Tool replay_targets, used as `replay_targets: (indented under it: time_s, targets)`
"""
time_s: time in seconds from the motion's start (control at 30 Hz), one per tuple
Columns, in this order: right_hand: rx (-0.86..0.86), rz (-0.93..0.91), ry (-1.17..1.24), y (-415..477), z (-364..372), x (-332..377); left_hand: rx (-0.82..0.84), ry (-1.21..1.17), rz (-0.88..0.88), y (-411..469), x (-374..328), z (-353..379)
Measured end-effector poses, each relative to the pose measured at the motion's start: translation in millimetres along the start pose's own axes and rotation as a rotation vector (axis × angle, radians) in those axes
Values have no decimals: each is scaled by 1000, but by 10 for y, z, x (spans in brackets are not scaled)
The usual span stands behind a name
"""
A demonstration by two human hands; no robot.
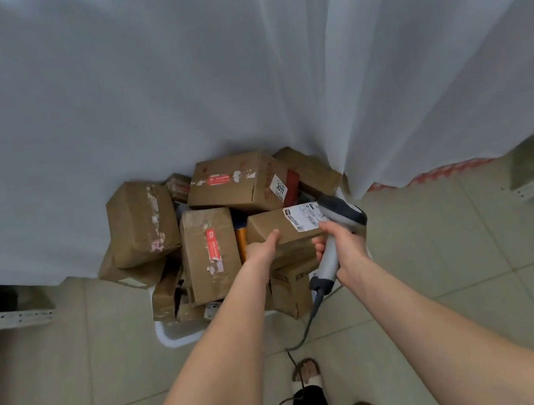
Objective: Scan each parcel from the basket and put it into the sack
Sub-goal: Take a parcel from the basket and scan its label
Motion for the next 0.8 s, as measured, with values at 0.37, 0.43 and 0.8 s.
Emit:
replay_targets:
  time_s: [0.37,0.43,0.8]
  targets:
    - [5,9,8,-272,-156,112,-53,-174,19,-481,-140,-280]
    - [23,-8,8,-462,-147,192,-42,-194,32,-720,-228,-395]
    - [196,-216,101,-1937,-21,592,-16,-498,344,-2448,-625,-1020]
Point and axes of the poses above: each hand's wrist, its own y-axis towards the middle knuckle, its own z-axis out of the palm, x = y × z, the point moved 1 cm from there along y, towards the middle knuckle, and after that the axes turned 10 degrees about -y, right-handed, at the moved point
